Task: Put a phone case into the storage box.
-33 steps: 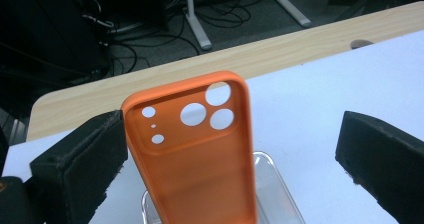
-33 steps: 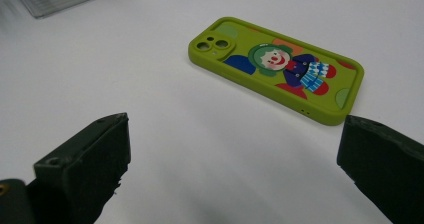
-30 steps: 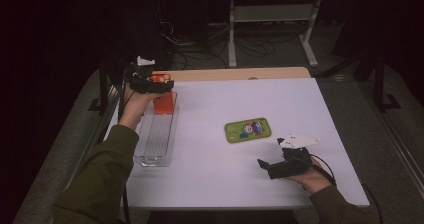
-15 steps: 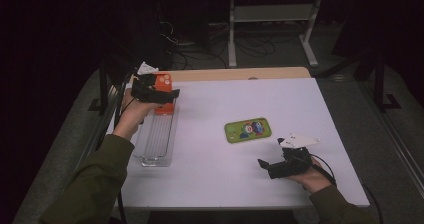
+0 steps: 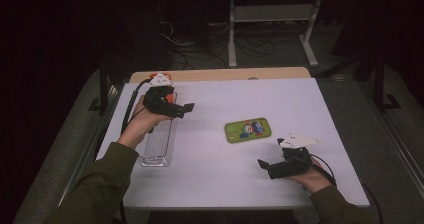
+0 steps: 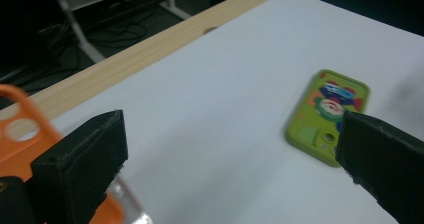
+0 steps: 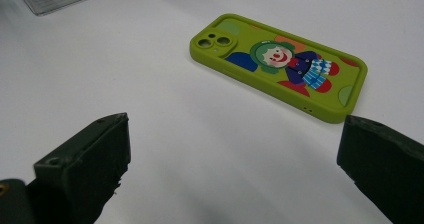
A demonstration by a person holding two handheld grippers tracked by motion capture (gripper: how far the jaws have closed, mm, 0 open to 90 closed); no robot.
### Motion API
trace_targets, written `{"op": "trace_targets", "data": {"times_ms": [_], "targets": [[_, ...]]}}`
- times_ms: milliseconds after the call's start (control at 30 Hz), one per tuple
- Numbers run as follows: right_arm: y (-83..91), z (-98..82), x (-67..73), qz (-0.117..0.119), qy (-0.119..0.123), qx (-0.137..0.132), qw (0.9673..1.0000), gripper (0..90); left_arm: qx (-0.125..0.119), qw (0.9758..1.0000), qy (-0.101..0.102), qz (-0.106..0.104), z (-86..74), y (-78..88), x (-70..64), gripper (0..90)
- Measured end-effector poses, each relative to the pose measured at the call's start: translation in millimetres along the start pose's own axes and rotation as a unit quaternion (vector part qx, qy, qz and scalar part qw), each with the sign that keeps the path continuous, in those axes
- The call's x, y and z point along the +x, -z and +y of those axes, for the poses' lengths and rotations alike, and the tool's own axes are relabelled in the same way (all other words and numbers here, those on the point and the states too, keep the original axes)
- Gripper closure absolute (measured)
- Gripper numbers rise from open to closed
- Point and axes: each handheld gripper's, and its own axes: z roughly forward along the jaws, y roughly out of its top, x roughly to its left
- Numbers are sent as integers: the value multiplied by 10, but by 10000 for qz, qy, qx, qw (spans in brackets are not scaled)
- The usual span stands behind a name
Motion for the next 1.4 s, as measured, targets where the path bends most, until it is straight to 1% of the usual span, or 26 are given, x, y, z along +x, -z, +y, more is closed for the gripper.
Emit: {"op": "trace_targets", "data": {"times_ms": [33,100,133,200,267,433,600,733,800,867,967,1000,1100,1133,1233,1333,1367,1400], "targets": [[1,-1,5,13,-32,20,10000,1,-2,9999,-80,-84,-4,-14,-24,0],[-1,0,3,9,3,1,10000,1,55,9995,-207,-235,-15,-39,-72,0],[-1,-1,7,21,-20,19,10000,1,39,9992,-216,-328,-18,-57,-100,0],[-3,-1,9,19,-11,22,10000,1,65,9984,-319,-458,-18,-81,-145,0],[-5,-1,9,25,3,18,10000,1,56,9975,-379,-589,-18,-107,-186,0],[-4,-2,11,28,-28,32,10000,1,93,9954,-481,-823,-26,-166,-265,0],[-3,-2,9,20,-36,34,10000,1,149,9935,-575,-976,-22,-238,-335,0],[-5,-2,9,18,-23,30,10000,1,200,9911,-669,-1132,7,-324,-393,0],[-5,-2,10,17,-19,38,10000,1,247,9894,-735,-1224,23,-380,-416,0],[-4,-3,11,21,-26,37,10000,1,302,9883,-787,-1274,37,-441,-437,0],[-1,-5,3,20,-4,29,10000,1,367,9870,-769,-1364,56,-536,-480,0],[0,-5,1,22,-7,27,10000,1,400,9859,-814,-1403,64,-567,-483,0],[2,-5,-2,23,-12,19,10000,1,504,9841,-876,-1464,90,-655,-500,0],[4,-5,-1,27,-11,18,10000,1,495,9835,-900,-1487,97,-688,-511,0],[6,-5,-1,32,-9,15,10000,1,570,9821,-965,-1513,111,-774,-537,0],[6,-5,-1,38,-9,17,10000,1,616,9807,-988,-1568,124,-860,-566,0],[7,-5,-2,40,-5,15,10000,1,628,9810,-905,-1596,123,-889,-590,0],[8,-5,-3,39,8,8,10000,1,649,9806,-934,-1599,124,-920,-604,0]]}}
